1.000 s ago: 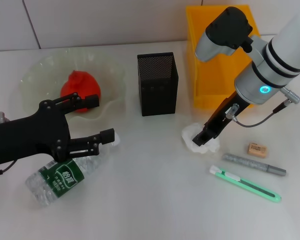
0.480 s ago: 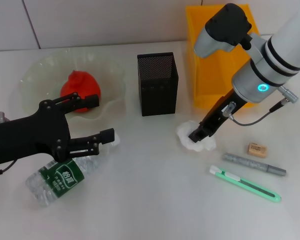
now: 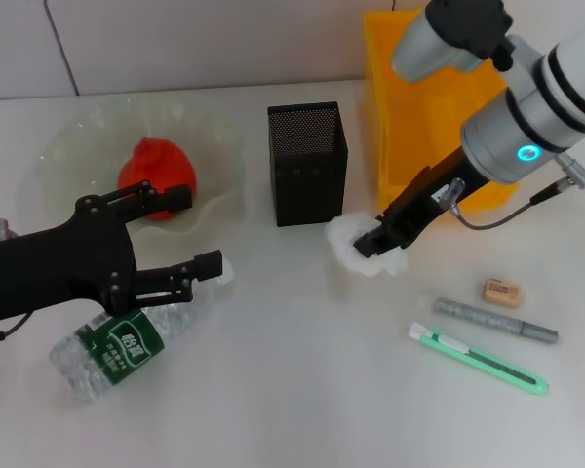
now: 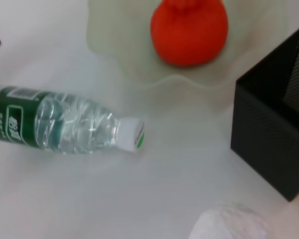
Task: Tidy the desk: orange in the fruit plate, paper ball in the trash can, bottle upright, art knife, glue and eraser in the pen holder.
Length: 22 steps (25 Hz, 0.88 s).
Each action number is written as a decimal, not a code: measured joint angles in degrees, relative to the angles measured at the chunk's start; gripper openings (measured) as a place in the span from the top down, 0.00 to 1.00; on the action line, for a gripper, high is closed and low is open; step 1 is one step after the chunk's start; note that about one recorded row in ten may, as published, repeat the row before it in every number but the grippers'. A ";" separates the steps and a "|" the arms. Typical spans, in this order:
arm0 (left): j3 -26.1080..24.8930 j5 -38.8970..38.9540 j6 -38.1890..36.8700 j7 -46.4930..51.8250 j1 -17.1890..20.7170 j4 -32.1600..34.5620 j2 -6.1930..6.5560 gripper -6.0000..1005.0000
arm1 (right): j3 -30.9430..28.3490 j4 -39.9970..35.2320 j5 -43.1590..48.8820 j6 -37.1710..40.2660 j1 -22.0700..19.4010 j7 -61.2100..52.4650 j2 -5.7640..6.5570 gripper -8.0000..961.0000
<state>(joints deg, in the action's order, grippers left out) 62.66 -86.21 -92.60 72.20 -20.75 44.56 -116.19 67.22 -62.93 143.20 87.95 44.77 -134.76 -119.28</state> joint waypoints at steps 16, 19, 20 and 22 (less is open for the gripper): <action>0.00 0.00 0.43 0.46 -0.78 0.00 -0.23 0.14 | -0.85 -23.52 -8.78 1.65 -12.69 0.34 0.15 0.73; -0.01 0.00 0.43 0.47 -0.79 0.00 -0.31 0.14 | -2.05 -26.23 -9.25 0.81 -14.38 0.89 0.15 0.73; 0.00 0.00 0.43 0.47 -0.82 0.00 -0.37 0.14 | -2.68 -26.78 -9.60 0.54 -14.86 1.43 0.14 0.73; 0.00 0.00 0.43 0.48 -0.91 0.00 -0.43 0.14 | -3.65 -27.38 -10.42 -0.02 -15.64 2.48 0.10 0.73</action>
<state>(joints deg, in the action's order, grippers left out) 62.66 -86.22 -92.17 72.68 -21.65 44.56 -116.62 63.58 -90.31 132.78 87.93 29.13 -132.28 -119.17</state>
